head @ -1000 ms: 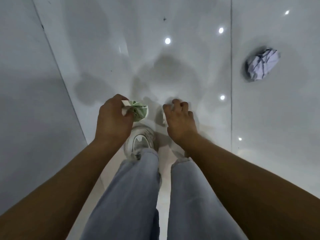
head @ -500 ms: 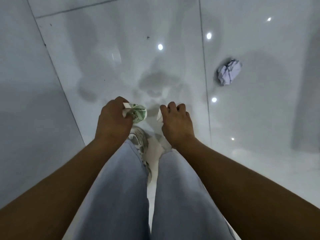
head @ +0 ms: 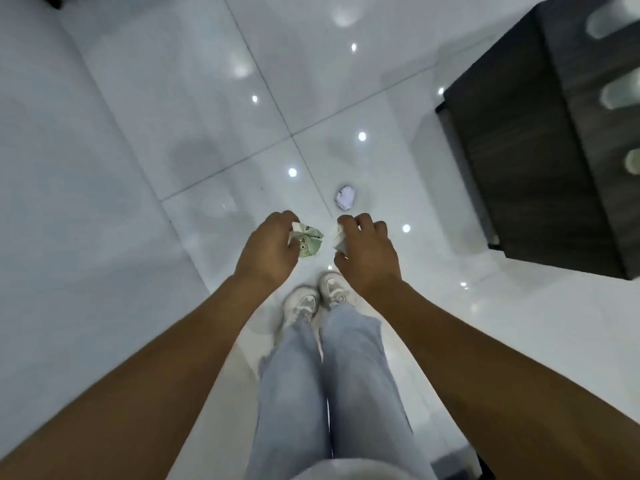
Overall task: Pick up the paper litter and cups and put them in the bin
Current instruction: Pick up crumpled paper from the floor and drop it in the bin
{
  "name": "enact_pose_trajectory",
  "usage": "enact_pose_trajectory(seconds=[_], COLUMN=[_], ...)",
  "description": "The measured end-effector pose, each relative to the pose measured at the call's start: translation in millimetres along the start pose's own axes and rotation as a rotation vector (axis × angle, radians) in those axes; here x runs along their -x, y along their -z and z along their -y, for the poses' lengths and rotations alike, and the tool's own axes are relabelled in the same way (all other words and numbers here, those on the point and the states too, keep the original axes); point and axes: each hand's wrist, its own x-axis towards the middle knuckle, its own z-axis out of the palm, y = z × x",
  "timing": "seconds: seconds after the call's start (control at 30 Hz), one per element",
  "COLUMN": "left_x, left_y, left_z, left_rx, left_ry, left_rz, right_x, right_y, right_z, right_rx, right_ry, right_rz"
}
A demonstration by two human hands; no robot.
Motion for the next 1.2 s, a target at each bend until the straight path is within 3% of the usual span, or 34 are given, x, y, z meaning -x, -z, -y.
enact_pose_trajectory(seconds=[0.27, 0.5, 0.77, 1.0, 1.2], left_x=[89, 159, 225, 298, 327], left_y=[52, 25, -105, -250, -335], left_z=[-146, -258, -412, -554, -646], left_rx=[-0.204, -0.335, -0.487, -0.581, -0.654], left_ry=[-0.27, -0.505, -0.779, -0.944, -1.002], left_rz=[0.12, 0.281, 0.479, 0.552, 0.545], right_x=[153, 285, 437, 554, 609], right_y=[117, 158, 156, 146, 154], right_z=[-20, -95, -242, -395, -496], right_rx=[-0.161, -0.331, -0.457, -0.53, -0.602], right_ry=[-0.291, -0.636, -0.909, -1.031, -1.097], right_rz=[-0.207, -0.371, -0.516, -0.572, -0.614])
